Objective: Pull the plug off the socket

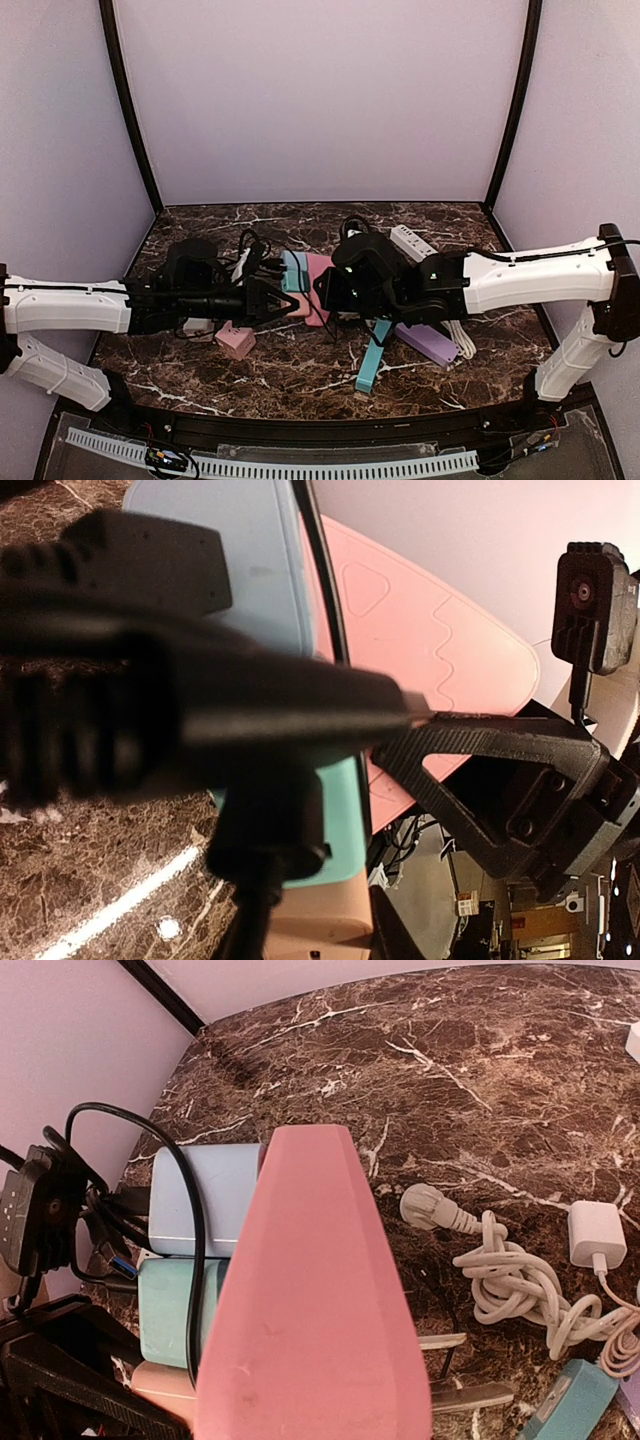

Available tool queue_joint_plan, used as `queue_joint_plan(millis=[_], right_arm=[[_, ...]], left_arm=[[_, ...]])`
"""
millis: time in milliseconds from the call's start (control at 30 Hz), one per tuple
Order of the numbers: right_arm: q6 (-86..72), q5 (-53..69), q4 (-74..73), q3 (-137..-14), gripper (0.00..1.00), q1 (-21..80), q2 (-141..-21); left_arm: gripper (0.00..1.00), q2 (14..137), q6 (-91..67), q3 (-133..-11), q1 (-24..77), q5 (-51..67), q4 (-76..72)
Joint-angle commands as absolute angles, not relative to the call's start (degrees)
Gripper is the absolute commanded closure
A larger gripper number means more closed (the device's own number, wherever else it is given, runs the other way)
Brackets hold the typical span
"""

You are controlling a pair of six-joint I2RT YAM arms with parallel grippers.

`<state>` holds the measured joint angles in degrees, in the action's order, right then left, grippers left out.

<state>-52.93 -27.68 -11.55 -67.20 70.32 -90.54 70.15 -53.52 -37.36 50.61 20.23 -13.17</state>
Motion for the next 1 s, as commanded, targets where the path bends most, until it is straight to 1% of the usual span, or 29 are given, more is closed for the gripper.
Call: queue_joint_plan(millis=[0, 467, 700, 967], right_arm=[[-56.7, -34.6, -16.2, -72.2, 1.0, 68.6, -89.9], [-56.3, -37.7, -19.4, -72.6, 1.0, 68.7, -90.7], [-48.9, -37.3, -11.1, -68.1, 1.0, 69.3, -88.9], [-43.7, -38.1, -8.7, -66.6, 1.0, 70.4, -88.4]], left_arm=[[0.99, 68.7, -47.6, -37.6, 50.3, 21.2, -6.8], [0.99, 67.7, -48.9, -38.0, 50.3, 21.5, -7.0], [0.99, 67.6, -50.5, -38.4, 50.3, 22.1, -7.6], [0.99, 67.8, -51.3, -39.2, 49.3, 24.1, -7.2]])
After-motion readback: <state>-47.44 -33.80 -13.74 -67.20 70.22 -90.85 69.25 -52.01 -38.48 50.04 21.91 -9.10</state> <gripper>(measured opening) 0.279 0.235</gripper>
